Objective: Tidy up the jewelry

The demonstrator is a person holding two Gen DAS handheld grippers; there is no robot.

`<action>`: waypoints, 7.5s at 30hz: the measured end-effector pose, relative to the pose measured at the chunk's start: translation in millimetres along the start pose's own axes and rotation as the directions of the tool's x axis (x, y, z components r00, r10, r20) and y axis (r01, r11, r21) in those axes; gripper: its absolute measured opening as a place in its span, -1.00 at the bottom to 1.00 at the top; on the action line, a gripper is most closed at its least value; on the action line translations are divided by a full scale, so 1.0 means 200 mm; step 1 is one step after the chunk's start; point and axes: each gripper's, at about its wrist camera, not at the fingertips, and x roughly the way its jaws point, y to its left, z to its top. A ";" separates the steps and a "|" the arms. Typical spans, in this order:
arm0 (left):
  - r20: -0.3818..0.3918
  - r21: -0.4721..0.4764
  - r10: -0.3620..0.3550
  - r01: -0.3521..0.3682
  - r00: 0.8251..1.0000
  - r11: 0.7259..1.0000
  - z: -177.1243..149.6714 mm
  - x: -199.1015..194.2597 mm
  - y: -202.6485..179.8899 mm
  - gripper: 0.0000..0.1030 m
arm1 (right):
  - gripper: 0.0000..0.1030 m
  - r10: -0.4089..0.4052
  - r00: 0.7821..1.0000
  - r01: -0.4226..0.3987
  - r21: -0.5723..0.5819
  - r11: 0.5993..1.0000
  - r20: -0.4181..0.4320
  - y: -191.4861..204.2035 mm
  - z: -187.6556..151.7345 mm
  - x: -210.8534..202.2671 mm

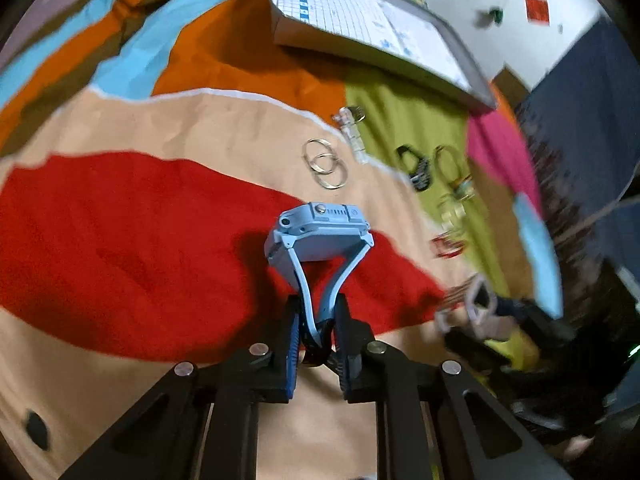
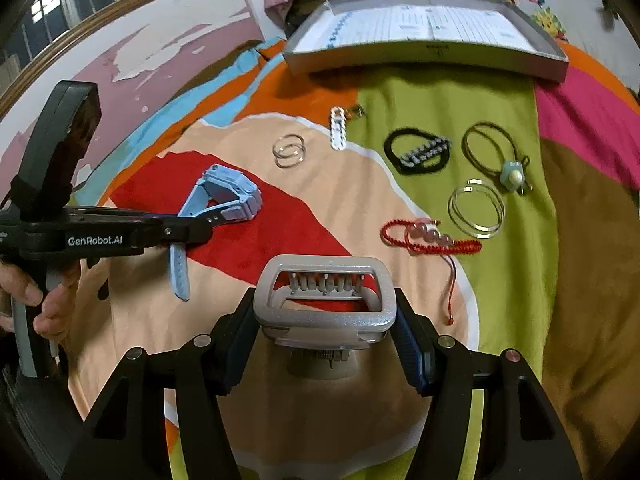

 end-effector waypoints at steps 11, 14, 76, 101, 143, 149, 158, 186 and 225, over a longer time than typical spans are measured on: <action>0.259 0.043 0.002 -0.013 0.966 0.999 0.02 -0.25 -0.18 -0.72 | 0.12 -0.006 0.978 0.015 -0.040 0.999 0.207 -0.01 0.08 -0.27; 0.308 0.053 0.005 -0.023 0.951 0.998 0.12 -0.30 -0.24 -0.72 | 0.12 -0.004 0.966 0.018 -0.048 0.999 0.260 -0.02 0.12 -0.36; 0.755 -0.010 0.193 -0.283 0.627 0.959 0.29 -0.50 -0.72 1.00 | 0.97 -0.165 0.735 0.185 0.039 0.982 0.658 -0.53 0.75 -0.68; 0.773 0.024 0.192 -0.330 0.605 0.944 -0.77 -0.87 -0.73 1.00 | 0.97 -0.224 0.698 0.254 0.057 0.965 0.680 -0.06 -0.26 -1.29; 0.658 -0.039 0.271 -0.327 0.702 0.944 -0.47 -0.72 -0.64 1.00 | 0.97 -0.238 0.774 0.262 0.045 0.964 0.586 -0.07 -0.19 -1.20; 0.641 -0.020 0.283 -0.353 0.713 0.935 -0.20 -0.59 -0.56 1.00 | 0.97 -0.244 0.786 0.250 0.068 0.966 0.568 -0.14 0.02 -1.08; 0.593 -0.031 0.268 -0.311 0.760 0.950 0.07 -0.29 -0.32 1.00 | 0.97 -0.297 0.790 0.246 0.165 0.955 0.536 -0.24 0.25 -0.70; 0.315 0.127 0.054 -0.099 0.947 0.987 0.27 0.26 -0.09 0.28 | 0.42 -0.244 0.970 0.233 0.255 0.938 0.012 -0.26 0.11 0.18; 0.340 0.121 -0.048 0.007 0.939 0.993 0.22 -0.04 -0.30 -0.95 | -0.65 -0.120 0.971 0.080 0.193 0.978 0.206 -0.20 0.21 -0.04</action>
